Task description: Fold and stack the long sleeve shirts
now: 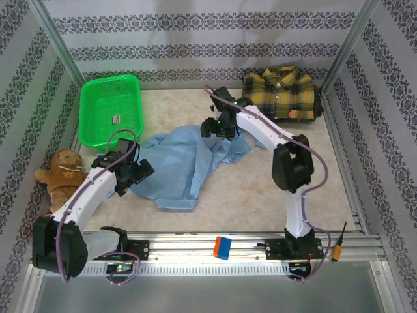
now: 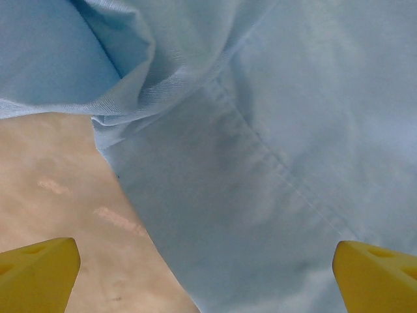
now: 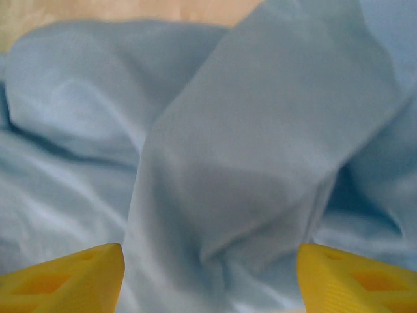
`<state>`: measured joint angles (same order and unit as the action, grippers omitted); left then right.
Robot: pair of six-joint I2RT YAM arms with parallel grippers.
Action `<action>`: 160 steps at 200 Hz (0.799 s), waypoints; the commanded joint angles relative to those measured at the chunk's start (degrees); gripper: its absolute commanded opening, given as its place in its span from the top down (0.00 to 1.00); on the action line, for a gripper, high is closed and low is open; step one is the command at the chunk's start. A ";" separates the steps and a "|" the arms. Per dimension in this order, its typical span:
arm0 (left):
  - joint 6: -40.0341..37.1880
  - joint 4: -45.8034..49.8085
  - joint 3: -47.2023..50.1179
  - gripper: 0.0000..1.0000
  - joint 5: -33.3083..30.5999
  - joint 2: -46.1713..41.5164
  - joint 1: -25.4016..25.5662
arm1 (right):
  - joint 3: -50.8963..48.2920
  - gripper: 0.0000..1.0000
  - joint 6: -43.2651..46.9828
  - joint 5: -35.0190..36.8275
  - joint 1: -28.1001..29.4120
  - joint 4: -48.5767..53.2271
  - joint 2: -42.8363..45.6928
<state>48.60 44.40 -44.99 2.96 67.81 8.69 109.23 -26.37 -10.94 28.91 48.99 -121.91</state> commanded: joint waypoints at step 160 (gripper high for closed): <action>7.49 -20.68 -0.17 0.00 6.26 9.64 6.29 | 26.72 0.39 -4.16 9.07 -7.10 2.63 -20.97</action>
<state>53.89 28.80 -41.91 8.43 72.69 12.78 132.00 -28.84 -0.73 22.24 51.64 -140.40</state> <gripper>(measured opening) 0.997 0.664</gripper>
